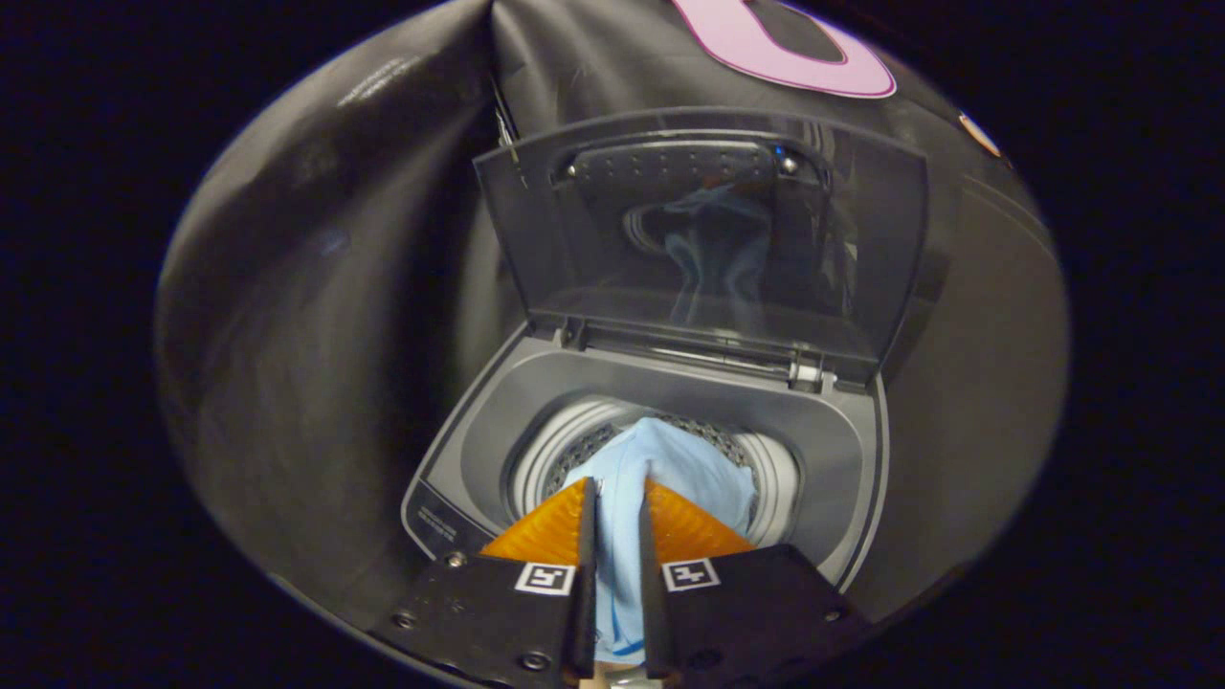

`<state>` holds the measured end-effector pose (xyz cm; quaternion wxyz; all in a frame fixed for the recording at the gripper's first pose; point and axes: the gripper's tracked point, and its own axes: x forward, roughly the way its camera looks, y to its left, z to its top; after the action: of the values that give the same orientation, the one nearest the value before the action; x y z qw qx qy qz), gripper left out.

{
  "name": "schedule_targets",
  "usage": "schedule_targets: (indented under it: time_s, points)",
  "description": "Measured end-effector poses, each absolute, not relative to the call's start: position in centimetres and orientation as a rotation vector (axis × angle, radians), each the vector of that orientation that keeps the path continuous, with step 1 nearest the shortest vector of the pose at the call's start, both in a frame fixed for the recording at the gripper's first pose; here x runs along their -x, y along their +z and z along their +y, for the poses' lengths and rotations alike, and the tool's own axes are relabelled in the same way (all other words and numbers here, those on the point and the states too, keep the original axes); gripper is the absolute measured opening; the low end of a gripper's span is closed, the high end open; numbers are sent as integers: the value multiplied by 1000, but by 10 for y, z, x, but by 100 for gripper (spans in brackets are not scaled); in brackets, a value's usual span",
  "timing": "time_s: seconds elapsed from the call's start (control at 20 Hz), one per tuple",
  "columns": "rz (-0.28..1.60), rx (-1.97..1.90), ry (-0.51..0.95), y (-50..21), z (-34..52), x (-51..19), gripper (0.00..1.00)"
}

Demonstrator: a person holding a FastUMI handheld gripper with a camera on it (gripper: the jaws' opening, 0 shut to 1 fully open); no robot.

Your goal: Put the clothes into the washing machine and then close the washing machine lid.

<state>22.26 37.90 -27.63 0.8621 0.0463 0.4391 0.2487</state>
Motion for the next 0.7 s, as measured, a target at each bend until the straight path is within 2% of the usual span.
schedule_targets:
  time_s: [0.1,0.7]
  points:
    - [896,-111,517,-270,376,-226,24]
    - [821,-116,522,-249,361,-220,24]
